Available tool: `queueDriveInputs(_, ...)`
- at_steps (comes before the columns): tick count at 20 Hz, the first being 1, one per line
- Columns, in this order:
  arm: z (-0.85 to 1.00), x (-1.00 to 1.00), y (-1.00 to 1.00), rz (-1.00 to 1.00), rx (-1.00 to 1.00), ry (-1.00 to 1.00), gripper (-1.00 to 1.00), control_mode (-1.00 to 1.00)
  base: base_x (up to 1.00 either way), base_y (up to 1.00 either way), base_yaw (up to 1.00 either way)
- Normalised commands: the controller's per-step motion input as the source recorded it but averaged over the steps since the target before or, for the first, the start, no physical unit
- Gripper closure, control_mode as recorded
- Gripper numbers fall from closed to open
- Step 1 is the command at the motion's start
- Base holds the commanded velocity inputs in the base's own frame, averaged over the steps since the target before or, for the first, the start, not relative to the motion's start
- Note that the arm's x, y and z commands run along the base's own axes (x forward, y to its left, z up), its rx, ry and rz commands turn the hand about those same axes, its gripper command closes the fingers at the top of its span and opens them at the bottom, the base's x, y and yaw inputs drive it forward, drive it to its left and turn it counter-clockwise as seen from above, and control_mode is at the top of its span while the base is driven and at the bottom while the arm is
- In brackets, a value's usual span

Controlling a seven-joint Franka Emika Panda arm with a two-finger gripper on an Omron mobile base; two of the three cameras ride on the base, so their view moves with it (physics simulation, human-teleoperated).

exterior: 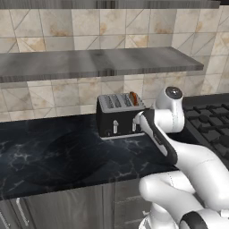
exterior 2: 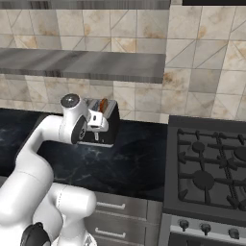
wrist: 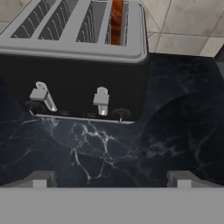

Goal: Start the toaster. Once the lever pops up, take the bread to the plate on the dining counter.

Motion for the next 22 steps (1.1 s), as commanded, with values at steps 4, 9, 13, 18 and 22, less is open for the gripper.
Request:
queueDriveInputs(4,-0.01,0.01,0.0,0.0,0.0,-0.09,-1.0,-1.0,0.0,0.0,0.0)
queueDriveInputs(9,0.0,0.03,-0.03,0.0,0.0,-0.04,-1.0,-1.0,0.0,0.0,0.0)
queueDriveInputs(13,0.0,0.07,-0.05,0.0,0.0,0.0,-1.0,-1.0,0.0,0.0,0.0)
queueDriveInputs(18,0.0,0.07,-0.01,0.0,0.0,0.0,-1.0,-1.0,0.0,0.0,0.0)
queueDriveInputs(22,0.0,0.13,0.0,0.0,0.0,0.0,-1.0,-1.0,0.0,0.0,0.0)
